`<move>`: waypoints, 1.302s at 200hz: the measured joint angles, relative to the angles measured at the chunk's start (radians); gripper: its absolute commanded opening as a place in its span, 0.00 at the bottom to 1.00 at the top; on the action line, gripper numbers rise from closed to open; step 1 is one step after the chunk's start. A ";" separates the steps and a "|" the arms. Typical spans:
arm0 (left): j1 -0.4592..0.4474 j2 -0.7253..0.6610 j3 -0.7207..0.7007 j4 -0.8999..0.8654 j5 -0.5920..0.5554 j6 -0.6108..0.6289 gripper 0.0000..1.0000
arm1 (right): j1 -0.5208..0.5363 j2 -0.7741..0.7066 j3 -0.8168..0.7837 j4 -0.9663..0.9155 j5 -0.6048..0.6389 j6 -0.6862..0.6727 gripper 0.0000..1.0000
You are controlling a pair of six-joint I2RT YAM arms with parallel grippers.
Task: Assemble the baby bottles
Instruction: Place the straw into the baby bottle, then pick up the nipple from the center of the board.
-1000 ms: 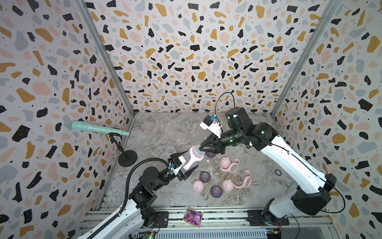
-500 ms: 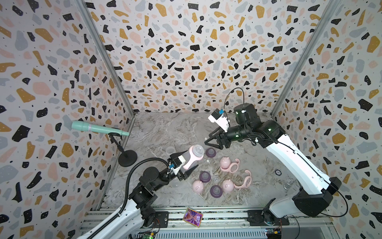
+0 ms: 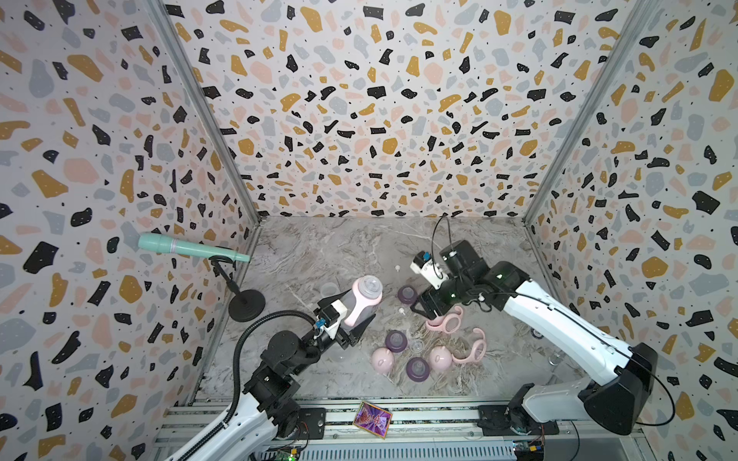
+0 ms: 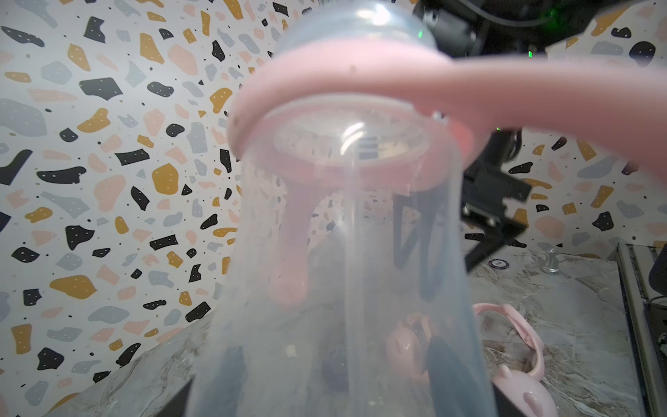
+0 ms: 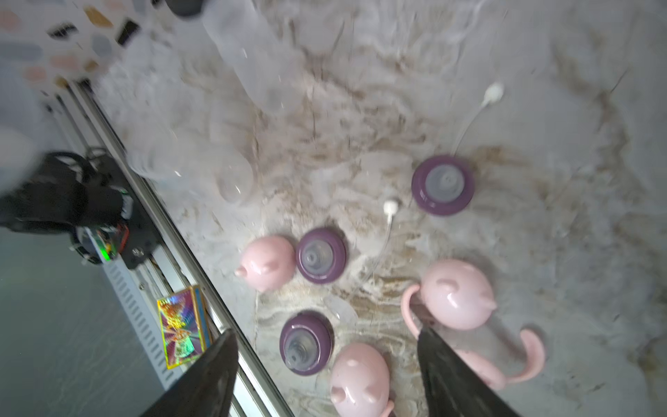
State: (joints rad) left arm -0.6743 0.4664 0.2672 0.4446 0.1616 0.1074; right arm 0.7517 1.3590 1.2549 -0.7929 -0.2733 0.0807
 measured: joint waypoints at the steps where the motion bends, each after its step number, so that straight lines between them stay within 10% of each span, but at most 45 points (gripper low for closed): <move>1: 0.000 -0.003 -0.001 0.000 -0.002 -0.001 0.00 | 0.004 0.002 -0.010 0.002 0.002 0.002 0.81; 260: 0.000 -0.051 0.076 -0.153 -0.064 0.009 0.00 | 0.172 0.401 -0.214 0.412 0.105 0.027 0.75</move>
State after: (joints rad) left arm -0.6743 0.4152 0.3428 0.2920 0.0975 0.1165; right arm 0.9234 1.7599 1.0405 -0.3805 -0.1680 0.1078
